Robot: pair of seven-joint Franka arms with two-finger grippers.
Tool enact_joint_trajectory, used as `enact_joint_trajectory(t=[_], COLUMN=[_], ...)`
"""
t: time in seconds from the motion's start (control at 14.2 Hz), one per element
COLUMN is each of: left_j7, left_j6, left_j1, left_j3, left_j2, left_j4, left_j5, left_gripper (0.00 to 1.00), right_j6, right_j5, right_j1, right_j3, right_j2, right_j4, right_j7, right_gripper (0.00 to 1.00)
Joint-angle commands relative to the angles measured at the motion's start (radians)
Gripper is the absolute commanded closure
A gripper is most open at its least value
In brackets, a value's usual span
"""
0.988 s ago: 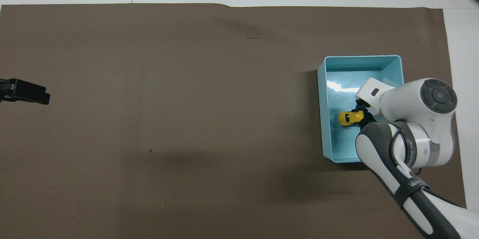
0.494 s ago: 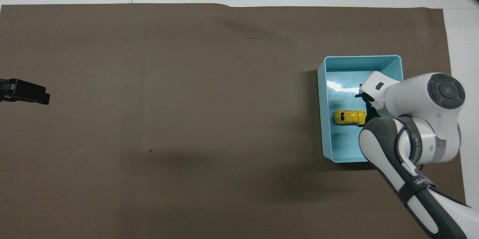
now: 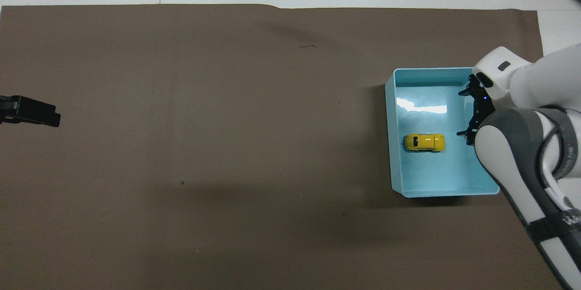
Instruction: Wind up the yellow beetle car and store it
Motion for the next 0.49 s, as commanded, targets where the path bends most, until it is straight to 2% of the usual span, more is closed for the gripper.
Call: enact_joint_trajectory(t=[0.0, 0.42], left_j7=[-0.011, -0.011], left_j6=[-0.018, -0.018], left_j1=[0.005, 0.005], left_j3=[-0.005, -0.005], left_j2=[0.002, 0.002], left_j4=[0.013, 0.013], left_j5=[0.014, 0.014], left_gripper=[0.0, 0.0], right_j6=[-0.107, -0.175], right_j5=[0.017, 0.021], right_j1=[-0.02, -0.038], right_j3=[0.006, 0.001], right_j2=[-0.005, -0.083], right_j4=[0.105, 0.119], right_j7=[0.118, 0.482], right_gripper=[0.0, 0.0])
